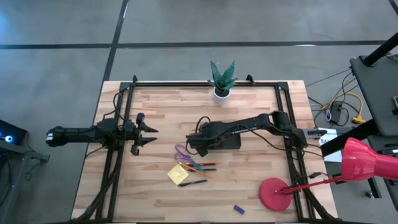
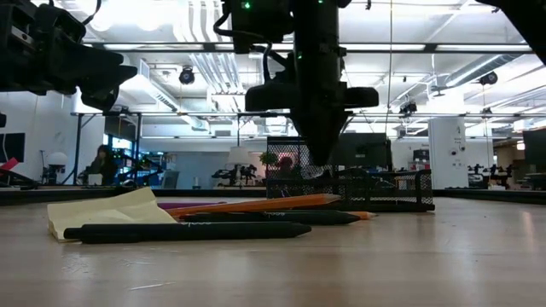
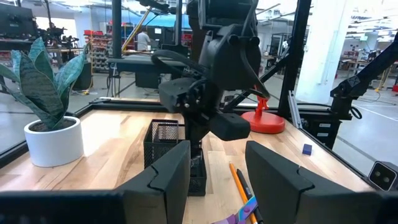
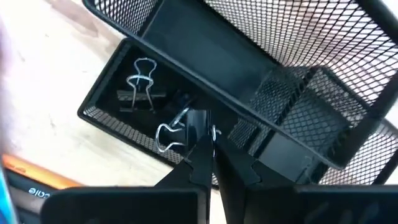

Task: Pick and place office supplies into organizer
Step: Put the black clip into the black organizer, then put the violet scissors into the black organizer

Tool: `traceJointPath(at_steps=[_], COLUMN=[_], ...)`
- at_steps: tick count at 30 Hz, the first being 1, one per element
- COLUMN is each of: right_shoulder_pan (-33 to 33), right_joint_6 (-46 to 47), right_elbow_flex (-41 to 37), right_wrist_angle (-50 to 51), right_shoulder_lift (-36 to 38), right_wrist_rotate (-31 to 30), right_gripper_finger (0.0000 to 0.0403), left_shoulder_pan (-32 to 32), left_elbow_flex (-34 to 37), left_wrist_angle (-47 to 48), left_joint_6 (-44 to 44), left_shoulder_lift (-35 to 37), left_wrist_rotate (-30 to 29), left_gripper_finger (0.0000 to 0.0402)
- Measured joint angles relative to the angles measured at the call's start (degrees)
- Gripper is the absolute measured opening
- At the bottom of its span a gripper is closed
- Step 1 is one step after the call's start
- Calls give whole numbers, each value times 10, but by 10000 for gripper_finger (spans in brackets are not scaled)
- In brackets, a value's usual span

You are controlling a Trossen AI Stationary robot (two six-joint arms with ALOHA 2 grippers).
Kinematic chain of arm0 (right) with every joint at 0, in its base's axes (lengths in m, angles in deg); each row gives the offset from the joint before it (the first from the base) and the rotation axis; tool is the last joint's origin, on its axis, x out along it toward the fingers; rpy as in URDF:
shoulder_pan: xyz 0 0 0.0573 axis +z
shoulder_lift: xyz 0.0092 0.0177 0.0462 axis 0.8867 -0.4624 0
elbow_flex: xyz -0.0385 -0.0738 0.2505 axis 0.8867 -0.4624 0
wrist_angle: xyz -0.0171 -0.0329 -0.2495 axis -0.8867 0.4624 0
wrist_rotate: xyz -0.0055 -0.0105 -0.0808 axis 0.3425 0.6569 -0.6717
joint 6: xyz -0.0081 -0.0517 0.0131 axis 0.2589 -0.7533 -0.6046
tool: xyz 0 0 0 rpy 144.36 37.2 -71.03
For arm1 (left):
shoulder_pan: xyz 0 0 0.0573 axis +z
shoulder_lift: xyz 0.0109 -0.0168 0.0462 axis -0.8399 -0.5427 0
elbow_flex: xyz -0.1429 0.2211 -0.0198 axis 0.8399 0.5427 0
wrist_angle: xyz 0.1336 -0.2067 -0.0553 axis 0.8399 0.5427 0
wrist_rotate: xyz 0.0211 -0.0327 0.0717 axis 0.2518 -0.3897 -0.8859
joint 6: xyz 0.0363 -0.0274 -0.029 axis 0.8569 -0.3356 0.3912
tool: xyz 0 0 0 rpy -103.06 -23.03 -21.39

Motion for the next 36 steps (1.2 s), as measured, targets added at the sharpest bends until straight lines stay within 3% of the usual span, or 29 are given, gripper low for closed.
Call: traceJointPath(at_steps=[4,12,17,22,24,31,36], right_shoulder_pan=[3,12,48,78,79,51,47], right_joint_6=[-24,-83,-283,-439,-428,-233,-182], right_elbow_flex=[6,6,22,24,19,15,16], right_wrist_angle=[-3,-22,-99,-165,-194,-275,-287], right_shoulder_lift=[0,1,5,5,5,-30,-52], right_wrist_rotate=[-18,-44,-42,42,66,82,85], right_gripper_finger=[25,105,138,148,147,148,161], left_shoulder_pan=[0,0,0,0,0,0,0], left_elbow_flex=[0,0,0,0,0,0,0], left_wrist_angle=[0,0,0,0,0,0,0], left_joint_6=[0,0,0,0,0,0,0], left_shoulder_lift=[0,0,0,0,0,0,0], left_wrist_rotate=[0,0,0,0,0,0,0], left_gripper_finger=[141,141,141,141,141,141,141])
